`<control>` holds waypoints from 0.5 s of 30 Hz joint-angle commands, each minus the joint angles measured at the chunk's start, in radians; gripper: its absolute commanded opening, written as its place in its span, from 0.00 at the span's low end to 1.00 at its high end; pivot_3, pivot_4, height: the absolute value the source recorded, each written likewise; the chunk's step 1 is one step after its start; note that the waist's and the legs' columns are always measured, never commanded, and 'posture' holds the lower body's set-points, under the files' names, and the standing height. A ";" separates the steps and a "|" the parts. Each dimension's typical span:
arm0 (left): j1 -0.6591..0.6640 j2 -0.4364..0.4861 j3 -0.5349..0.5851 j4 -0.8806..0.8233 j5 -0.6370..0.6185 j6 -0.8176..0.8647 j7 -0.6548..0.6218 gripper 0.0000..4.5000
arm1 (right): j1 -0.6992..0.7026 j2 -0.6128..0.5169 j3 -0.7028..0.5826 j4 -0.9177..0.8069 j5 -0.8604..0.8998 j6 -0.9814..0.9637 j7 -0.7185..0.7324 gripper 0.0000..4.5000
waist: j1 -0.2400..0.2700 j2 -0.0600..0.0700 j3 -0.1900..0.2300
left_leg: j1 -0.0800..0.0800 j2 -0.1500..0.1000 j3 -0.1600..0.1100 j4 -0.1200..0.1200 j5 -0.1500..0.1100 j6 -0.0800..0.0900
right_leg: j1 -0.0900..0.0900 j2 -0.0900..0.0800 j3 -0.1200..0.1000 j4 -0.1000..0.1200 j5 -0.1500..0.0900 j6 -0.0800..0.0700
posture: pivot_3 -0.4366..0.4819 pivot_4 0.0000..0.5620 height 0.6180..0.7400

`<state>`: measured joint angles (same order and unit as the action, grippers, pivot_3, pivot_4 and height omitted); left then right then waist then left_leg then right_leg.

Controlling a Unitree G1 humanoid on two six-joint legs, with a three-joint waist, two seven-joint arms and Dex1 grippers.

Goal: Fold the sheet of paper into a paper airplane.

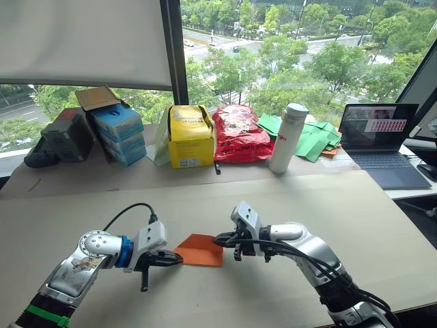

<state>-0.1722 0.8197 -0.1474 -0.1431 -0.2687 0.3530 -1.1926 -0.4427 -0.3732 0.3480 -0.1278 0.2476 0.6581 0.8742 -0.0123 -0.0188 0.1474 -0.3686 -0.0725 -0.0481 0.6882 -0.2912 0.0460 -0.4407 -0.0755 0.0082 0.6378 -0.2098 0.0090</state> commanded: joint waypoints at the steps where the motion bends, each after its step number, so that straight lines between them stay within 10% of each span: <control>1: 0.004 0.014 0.013 -0.026 -0.001 -0.001 0.000 0.00 | 0.020 -0.027 0.027 -0.066 -0.033 -0.139 0.032 0.01 | 0.000 0.000 0.000 | 0.000 0.000 0.000 0.000 0.000 0.000 | 0.000 0.000 0.000 0.000 0.000 0.000 | 0.48 0.27 1.00; 10: -0.006 0.019 0.014 -0.030 -0.003 0.006 0.005 0.00 | 0.106 -0.090 0.126 -0.053 -0.218 -0.625 0.073 0.01 | 0.000 0.000 0.000 | 0.000 0.000 0.000 0.000 0.000 0.000 | 0.000 0.000 0.000 0.000 0.000 0.000 | 0.48 0.27 1.00; 15: -0.008 0.021 0.019 -0.030 -0.007 0.011 0.006 0.00 | 0.092 -0.071 0.150 0.026 -0.284 -0.557 0.045 0.01 | 0.000 0.000 0.000 | 0.000 0.000 0.000 0.000 0.001 -0.001 | 0.000 0.001 -0.001 0.001 0.000 0.000 | 0.48 0.27 1.00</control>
<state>-0.1711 0.8273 -0.1462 -0.1448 -0.2710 0.3546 -1.1894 -0.3368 -0.4533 0.4932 -0.1062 -0.0220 0.0750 0.9276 -0.0125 -0.0189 0.1474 -0.3683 -0.0725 -0.0477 0.6882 -0.2906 0.0451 -0.4406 -0.0748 0.0079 0.6383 -0.2098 0.0091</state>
